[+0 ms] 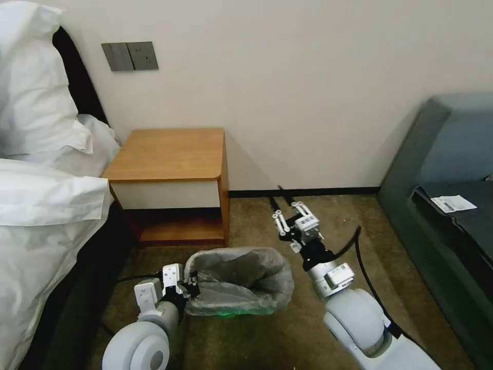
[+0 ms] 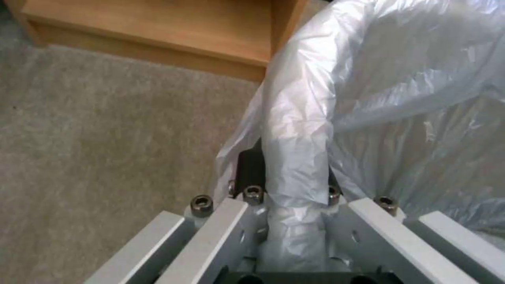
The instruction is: Pick up the garbage bag from the table and place it over the trash can.
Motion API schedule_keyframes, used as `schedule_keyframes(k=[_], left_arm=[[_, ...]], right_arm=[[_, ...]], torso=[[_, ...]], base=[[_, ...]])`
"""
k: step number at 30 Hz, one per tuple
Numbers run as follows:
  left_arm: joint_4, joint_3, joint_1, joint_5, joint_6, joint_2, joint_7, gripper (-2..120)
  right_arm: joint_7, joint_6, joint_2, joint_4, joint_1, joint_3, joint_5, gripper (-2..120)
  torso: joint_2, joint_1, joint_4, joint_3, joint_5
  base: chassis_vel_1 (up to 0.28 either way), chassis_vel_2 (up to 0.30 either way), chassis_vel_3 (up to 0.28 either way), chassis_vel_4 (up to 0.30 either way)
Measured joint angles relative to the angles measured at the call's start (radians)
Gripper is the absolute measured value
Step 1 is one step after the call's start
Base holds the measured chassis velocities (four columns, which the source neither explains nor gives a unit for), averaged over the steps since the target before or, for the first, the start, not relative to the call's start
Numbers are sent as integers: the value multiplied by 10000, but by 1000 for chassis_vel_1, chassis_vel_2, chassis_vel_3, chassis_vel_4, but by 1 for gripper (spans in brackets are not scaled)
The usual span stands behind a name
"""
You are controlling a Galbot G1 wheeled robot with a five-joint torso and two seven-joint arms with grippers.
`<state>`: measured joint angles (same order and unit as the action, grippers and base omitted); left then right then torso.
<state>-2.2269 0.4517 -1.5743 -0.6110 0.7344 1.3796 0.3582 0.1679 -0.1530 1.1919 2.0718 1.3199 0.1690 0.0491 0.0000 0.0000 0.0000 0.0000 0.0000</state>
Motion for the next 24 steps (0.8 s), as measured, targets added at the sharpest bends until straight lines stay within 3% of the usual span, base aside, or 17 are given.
schedule_keyframes(k=[4, 14, 24], left_arm=[[425, 32, 233, -7, 52, 16, -240, 3], [1306, -51, 569, -89, 51, 52, -408, 3], [1666, -193, 723, 11, -223, -67, -527, 3]], right_arm=[[0, -219, 295, -138, 294, 233, -48, 60], [-236, -479, 576, -553, 578, -407, -773, 96], [-219, -511, 744, -715, 579, -945, -1005, 100]], torso=[[0, 0, 0, 0, -1], [0, 0, 0, 0, -1], [0, 0, 1, 0, 0]], base=[[0, 0, 0, 0], [0, 0, 0, 0], [0, 0, 0, 0]])
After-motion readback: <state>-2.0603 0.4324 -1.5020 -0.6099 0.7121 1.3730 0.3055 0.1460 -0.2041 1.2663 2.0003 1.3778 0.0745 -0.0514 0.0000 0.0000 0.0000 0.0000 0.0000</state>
